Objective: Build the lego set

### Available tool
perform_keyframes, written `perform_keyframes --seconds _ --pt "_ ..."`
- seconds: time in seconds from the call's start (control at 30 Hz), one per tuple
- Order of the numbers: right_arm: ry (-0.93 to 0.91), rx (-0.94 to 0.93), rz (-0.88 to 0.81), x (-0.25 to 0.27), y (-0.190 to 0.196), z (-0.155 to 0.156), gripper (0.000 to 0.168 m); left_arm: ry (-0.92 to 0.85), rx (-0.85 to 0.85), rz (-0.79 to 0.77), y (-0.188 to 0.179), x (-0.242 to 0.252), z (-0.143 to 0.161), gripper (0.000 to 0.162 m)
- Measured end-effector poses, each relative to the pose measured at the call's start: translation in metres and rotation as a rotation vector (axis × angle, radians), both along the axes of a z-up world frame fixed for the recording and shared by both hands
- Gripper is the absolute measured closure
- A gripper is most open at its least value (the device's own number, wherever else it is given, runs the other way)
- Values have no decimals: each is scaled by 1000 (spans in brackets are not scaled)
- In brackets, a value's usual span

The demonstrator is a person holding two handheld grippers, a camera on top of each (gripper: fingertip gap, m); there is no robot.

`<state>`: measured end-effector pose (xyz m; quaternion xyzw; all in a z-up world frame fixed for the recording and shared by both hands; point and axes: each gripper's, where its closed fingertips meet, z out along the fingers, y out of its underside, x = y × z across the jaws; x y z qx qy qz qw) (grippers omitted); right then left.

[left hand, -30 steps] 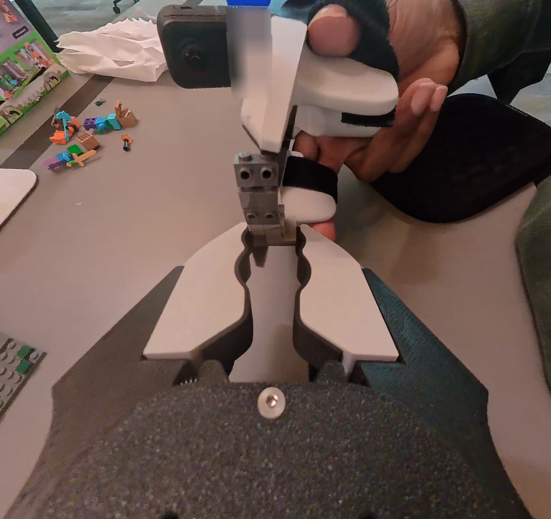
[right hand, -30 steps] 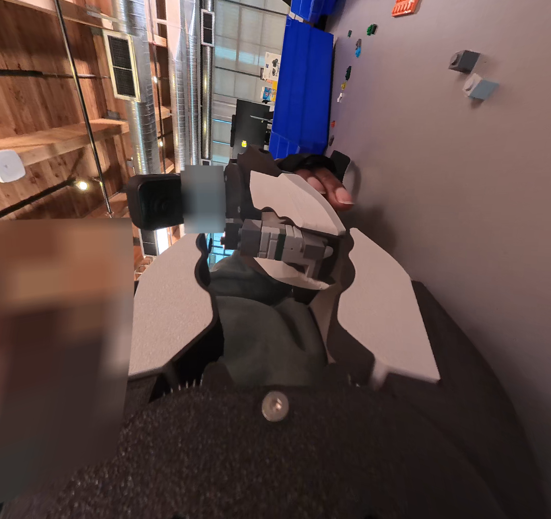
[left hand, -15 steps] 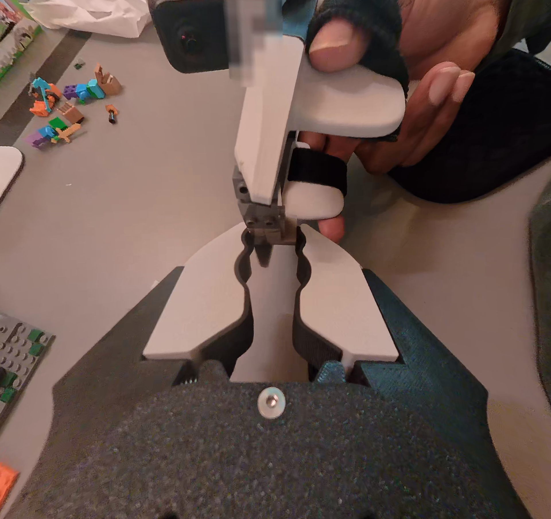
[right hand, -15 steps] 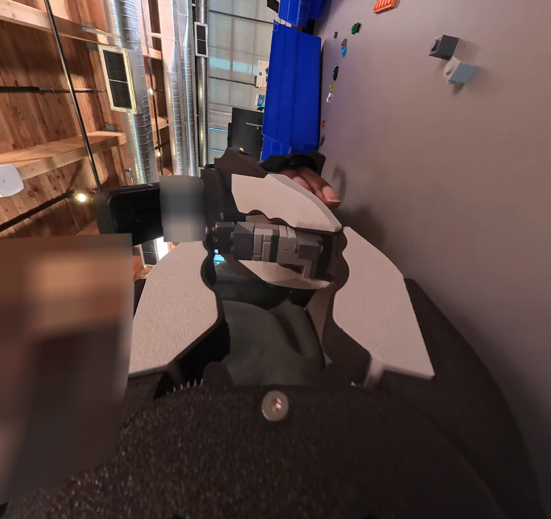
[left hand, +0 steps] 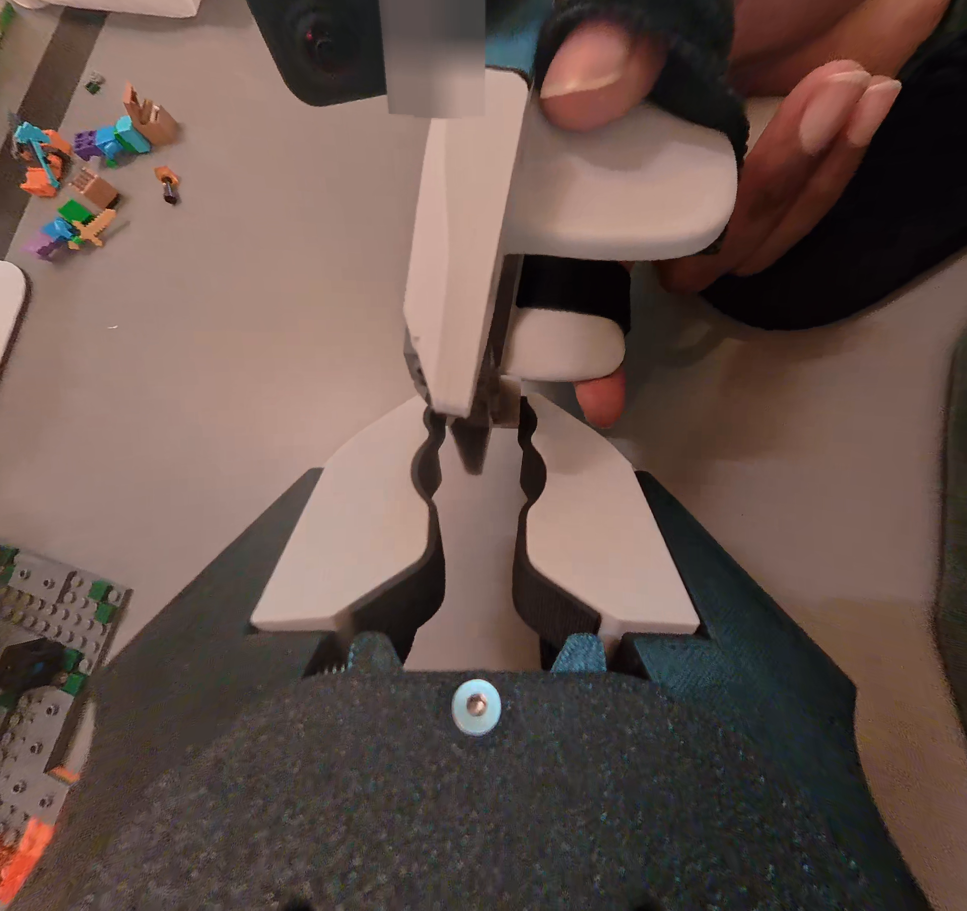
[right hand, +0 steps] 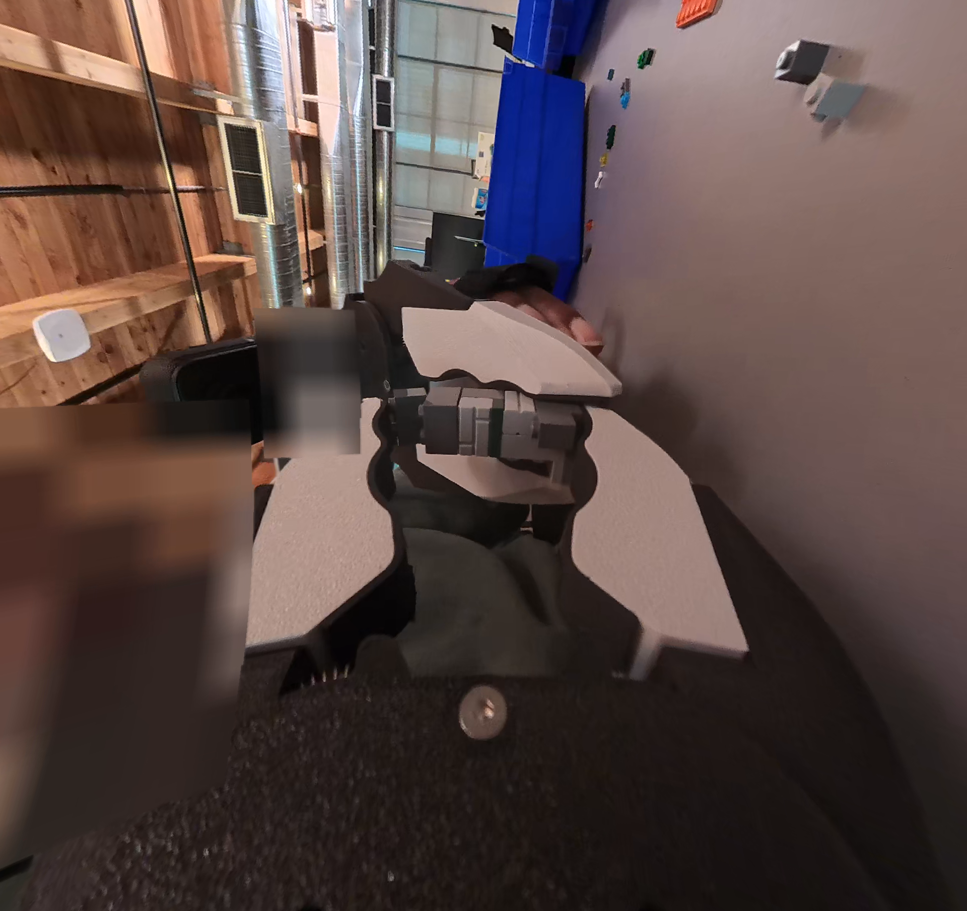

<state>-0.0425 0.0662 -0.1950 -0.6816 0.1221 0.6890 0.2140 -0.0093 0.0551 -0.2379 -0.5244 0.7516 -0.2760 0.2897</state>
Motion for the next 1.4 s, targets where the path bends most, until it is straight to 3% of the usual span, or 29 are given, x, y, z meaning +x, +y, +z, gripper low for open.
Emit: perform_keyframes --seconds 0.73,0.93,1.1,1.23,1.4 --pt "12 4 -31 0 -7 -7 104 87 20 -12 -7 0 -8 135" --pt "63 22 -31 1 -10 3 107 -15 -25 -46 -11 3 2 135" --pt "93 33 -27 2 -13 10 103 -193 -89 -55 -11 2 28 128" --pt "108 39 -15 0 -15 9 103 -297 -91 -71 -16 3 45 144" --pt "108 39 -8 -1 -17 8 102 -244 -99 -51 -17 3 42 145"
